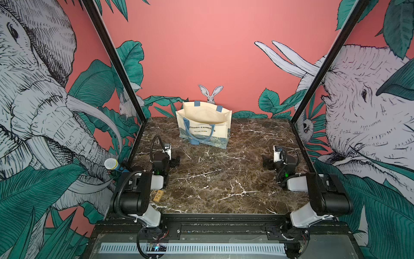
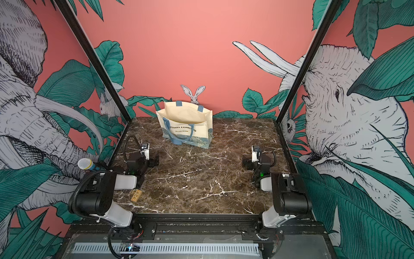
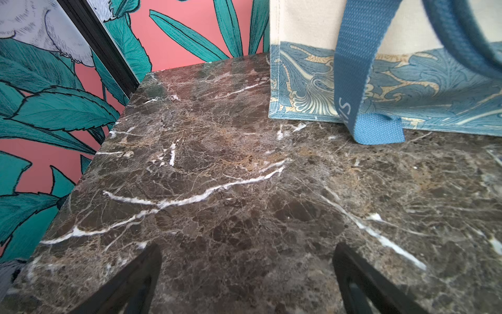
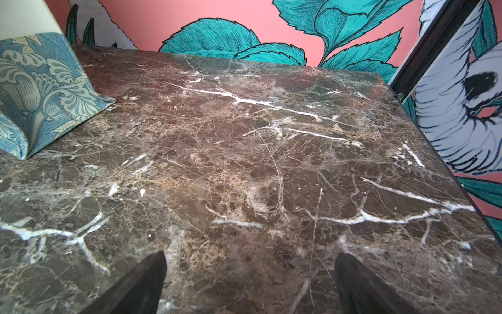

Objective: Take out the compass set from the canvas bag
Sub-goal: Adjust the canvas bag at the center of the board.

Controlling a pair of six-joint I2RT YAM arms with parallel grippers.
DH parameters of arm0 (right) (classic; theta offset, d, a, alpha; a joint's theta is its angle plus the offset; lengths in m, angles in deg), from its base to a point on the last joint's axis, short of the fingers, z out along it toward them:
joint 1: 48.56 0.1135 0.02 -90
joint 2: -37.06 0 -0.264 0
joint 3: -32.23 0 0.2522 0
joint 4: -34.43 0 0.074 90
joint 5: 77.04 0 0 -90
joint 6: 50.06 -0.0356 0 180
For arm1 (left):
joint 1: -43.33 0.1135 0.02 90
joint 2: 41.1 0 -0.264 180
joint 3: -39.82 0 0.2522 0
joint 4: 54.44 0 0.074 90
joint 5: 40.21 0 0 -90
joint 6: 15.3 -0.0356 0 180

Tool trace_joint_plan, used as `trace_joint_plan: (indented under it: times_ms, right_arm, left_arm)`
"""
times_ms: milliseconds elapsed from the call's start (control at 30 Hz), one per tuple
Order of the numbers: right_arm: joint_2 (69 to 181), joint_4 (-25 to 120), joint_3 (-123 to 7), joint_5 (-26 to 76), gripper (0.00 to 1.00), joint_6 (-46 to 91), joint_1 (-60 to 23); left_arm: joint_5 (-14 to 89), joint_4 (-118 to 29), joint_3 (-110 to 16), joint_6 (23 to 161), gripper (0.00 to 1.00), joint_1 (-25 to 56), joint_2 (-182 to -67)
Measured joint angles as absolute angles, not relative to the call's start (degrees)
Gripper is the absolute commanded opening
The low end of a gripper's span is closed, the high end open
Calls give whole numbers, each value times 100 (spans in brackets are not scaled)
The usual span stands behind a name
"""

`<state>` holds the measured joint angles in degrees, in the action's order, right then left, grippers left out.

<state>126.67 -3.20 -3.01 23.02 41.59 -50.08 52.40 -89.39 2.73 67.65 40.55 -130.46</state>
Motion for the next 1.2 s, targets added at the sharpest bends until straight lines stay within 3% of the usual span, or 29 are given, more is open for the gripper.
trace_joint_plan:
  times_ms: [1200]
  right_arm:
    - [12667,-327,-301,1625,99,3908,-5006]
  left_arm:
    - [5240,-8939,273,6765,100,4055,-13046]
